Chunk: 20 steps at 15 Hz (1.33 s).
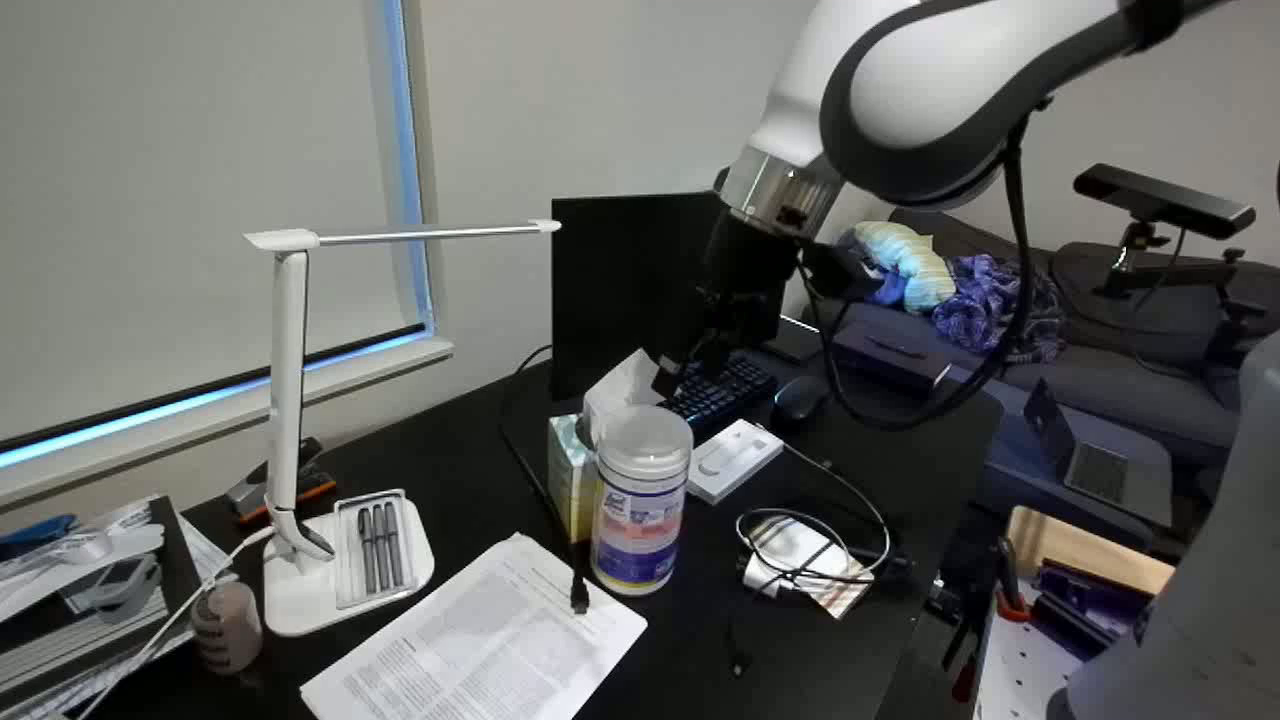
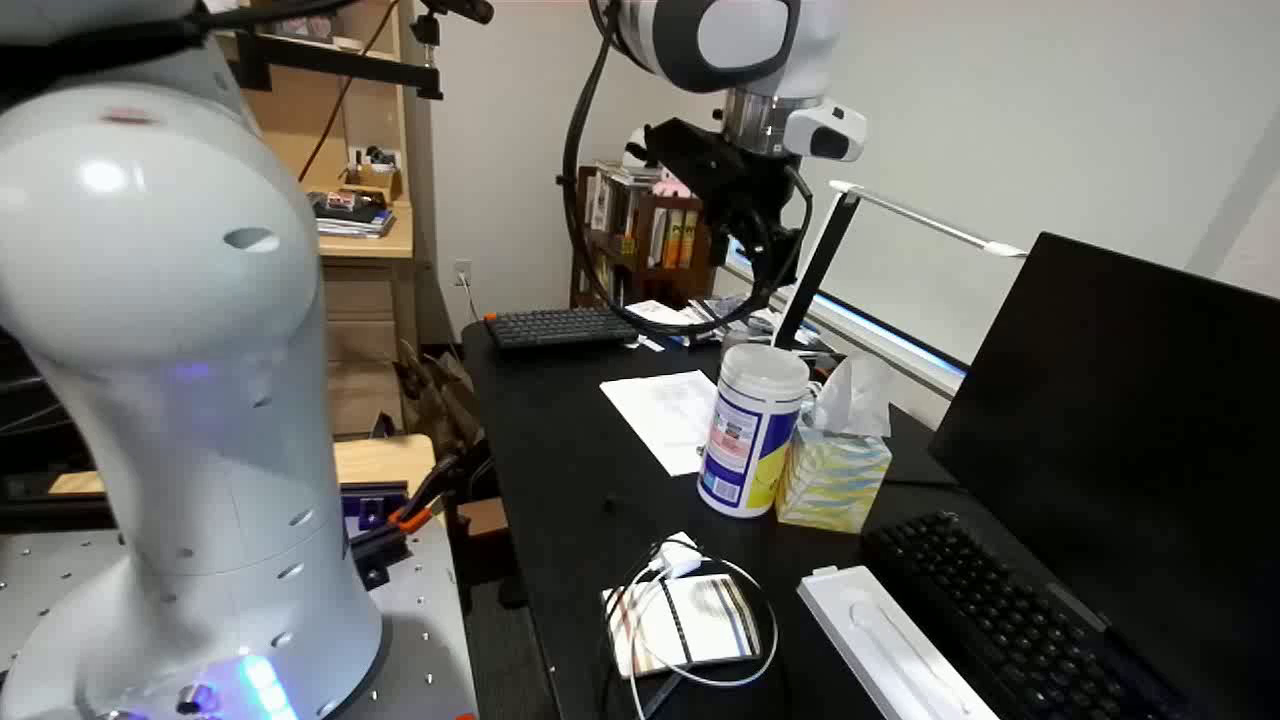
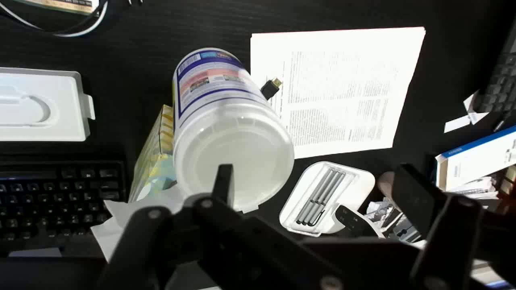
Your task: Move the white box to the left
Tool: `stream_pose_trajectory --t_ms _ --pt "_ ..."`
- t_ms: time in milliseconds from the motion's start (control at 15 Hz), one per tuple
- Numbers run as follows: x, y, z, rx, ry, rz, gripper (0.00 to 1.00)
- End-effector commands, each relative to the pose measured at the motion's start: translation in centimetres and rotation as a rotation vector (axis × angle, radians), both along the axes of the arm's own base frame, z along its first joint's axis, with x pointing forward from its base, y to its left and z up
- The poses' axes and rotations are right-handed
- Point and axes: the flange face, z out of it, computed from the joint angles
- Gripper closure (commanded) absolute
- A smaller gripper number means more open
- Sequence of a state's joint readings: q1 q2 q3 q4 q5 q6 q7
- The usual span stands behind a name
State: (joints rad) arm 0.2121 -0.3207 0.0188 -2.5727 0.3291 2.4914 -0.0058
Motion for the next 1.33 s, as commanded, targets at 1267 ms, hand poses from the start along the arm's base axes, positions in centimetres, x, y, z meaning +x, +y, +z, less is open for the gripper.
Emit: stream_pose_trajectory --t_ms 1267 --pt "1.5 -22.8 -3.0 0.066 0.034 -0.82 0.0"
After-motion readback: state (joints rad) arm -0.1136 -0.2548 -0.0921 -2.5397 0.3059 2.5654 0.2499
